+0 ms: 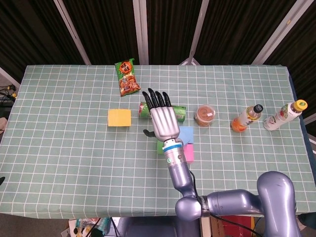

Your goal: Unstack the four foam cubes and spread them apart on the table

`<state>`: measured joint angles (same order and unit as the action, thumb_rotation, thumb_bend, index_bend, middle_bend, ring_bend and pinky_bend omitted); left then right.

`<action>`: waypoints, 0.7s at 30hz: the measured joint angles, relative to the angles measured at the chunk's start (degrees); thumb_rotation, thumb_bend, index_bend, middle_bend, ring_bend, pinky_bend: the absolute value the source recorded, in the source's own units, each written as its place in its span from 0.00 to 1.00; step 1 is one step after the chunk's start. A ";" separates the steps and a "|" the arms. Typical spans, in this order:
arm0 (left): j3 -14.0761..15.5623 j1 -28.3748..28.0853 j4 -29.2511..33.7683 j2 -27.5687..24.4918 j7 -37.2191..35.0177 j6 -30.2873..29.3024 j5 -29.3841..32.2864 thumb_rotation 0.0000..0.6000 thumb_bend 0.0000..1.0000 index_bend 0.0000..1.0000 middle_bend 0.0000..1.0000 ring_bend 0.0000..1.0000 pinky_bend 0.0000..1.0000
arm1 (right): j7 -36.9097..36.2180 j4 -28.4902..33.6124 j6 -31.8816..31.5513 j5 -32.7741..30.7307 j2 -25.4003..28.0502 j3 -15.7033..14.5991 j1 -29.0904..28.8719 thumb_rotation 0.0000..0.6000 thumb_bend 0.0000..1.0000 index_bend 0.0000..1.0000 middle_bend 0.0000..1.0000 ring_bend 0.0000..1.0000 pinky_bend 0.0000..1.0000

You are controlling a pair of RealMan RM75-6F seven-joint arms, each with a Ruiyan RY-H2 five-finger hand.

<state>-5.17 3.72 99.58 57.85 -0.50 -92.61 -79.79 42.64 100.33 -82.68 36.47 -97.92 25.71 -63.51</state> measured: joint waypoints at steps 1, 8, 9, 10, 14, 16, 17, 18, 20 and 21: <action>-0.02 0.02 0.01 0.00 0.00 -0.04 0.04 1.00 0.14 0.22 0.00 0.00 0.00 | 0.21 0.94 0.28 -0.25 1.02 -0.17 0.56 1.00 0.08 0.02 0.00 0.09 0.00; 0.01 0.12 0.13 0.04 0.17 -0.27 -0.09 1.00 0.14 0.22 0.00 0.00 0.00 | 0.72 9.11 4.67 -1.58 9.71 -3.31 5.12 1.00 0.08 0.02 0.00 0.14 0.00; 0.02 0.12 0.16 0.08 0.29 -0.27 -0.09 1.00 0.14 0.22 0.00 0.00 0.00 | 0.64 10.03 5.54 -1.67 10.86 -3.84 5.63 1.00 0.08 0.02 0.00 0.14 0.00; 0.02 0.10 0.18 0.11 0.40 -0.24 -0.07 1.00 0.14 0.22 0.00 0.00 0.00 | 0.52 10.91 6.45 -1.73 12.01 -4.37 6.13 1.00 0.08 0.02 0.00 0.15 0.00; 0.01 -0.08 0.26 0.29 1.09 0.03 0.04 1.00 0.14 0.22 0.00 0.00 0.00 | -0.90 13.88 11.01 -0.90 16.97 -6.95 8.21 1.00 0.08 0.03 0.00 0.16 0.00; 0.05 -0.21 0.31 0.44 1.55 0.18 0.00 1.00 0.14 0.22 0.00 0.00 0.00 | -1.68 14.45 12.97 0.09 18.63 -7.96 8.77 1.00 0.08 0.03 0.00 0.16 0.00; 0.08 -0.24 0.34 0.49 1.71 0.19 -0.04 1.00 0.14 0.22 0.00 0.00 0.00 | -2.21 14.58 14.34 0.80 19.54 -8.56 9.02 1.00 0.08 0.03 0.00 0.16 0.00; 0.11 -0.25 0.39 0.56 1.90 0.17 -0.10 1.00 0.14 0.22 0.00 0.00 0.00 | -2.62 14.61 15.44 1.33 20.07 -8.98 9.16 1.00 0.08 0.03 0.01 0.16 0.00; 0.12 -0.23 0.46 0.61 2.00 0.10 -0.11 1.00 0.14 0.22 0.00 0.00 0.00 | -3.76 14.48 18.20 2.66 21.34 -9.84 9.39 1.00 0.08 0.04 0.01 0.16 0.00; 0.08 -0.22 0.46 0.62 2.03 0.05 -0.02 1.00 0.14 0.22 0.00 0.00 0.00 | -4.36 14.36 19.42 3.33 21.94 -10.20 9.48 1.00 0.08 0.04 0.02 0.16 0.00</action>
<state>-5.10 3.50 100.04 58.47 1.54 -92.56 -79.80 38.27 114.70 -63.26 39.80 -75.98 15.52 -54.03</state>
